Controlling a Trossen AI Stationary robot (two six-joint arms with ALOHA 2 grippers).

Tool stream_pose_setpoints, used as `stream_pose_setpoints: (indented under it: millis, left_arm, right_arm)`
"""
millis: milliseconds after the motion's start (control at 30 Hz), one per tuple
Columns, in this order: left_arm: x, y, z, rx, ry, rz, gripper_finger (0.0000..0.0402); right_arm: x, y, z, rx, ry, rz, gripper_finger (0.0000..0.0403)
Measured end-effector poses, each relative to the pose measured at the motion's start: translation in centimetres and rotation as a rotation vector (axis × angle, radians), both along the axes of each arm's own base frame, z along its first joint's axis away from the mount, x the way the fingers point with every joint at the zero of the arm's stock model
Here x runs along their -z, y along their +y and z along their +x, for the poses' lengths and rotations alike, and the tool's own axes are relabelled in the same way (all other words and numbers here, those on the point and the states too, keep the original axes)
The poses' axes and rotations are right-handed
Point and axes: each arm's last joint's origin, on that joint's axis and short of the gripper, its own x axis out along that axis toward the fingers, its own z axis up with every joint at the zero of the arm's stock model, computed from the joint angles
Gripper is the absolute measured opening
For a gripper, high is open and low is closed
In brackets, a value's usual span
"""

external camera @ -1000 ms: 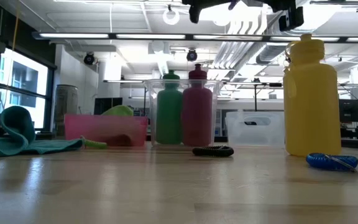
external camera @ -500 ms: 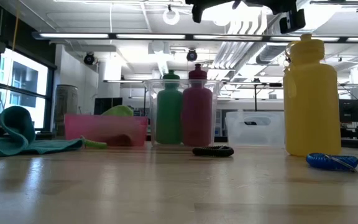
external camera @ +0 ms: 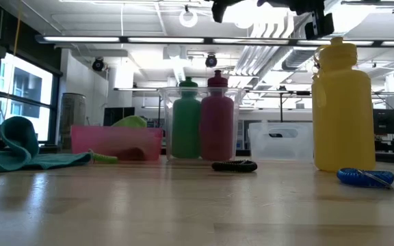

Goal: Pick & Place Sports Items
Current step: Put the left purple spring keychain into the right transparent bin

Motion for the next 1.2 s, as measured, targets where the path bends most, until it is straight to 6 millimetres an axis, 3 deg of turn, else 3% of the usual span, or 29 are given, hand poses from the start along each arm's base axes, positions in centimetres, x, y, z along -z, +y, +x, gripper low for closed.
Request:
stream_pose_setpoints:
  millis: [167,433,867,1200]
  left_arm:
    - [0.0,0.1,0.0,-0.027,0.002,0.011,0.0022]
    - [0.0,0.1,0.0,-0.043,0.004,0.011,0.0071]
    - [-0.3,0.1,-0.2,-0.045,-0.009,-0.009,0.0213]
    - [-2.7,0.1,-2.8,-0.049,0.003,-0.031,0.0227]
  right_arm:
    - [-0.3,0.0,0.1,-0.003,-0.029,-0.003,0.002]
    - [-0.4,0.0,0.1,-0.007,-0.043,-0.02,0.0026]
    - [-0.4,0.0,0.1,-0.019,-0.047,-0.042,0.0017]
    - [-0.4,-0.2,0.0,0.003,-0.047,-0.089,0.0017]
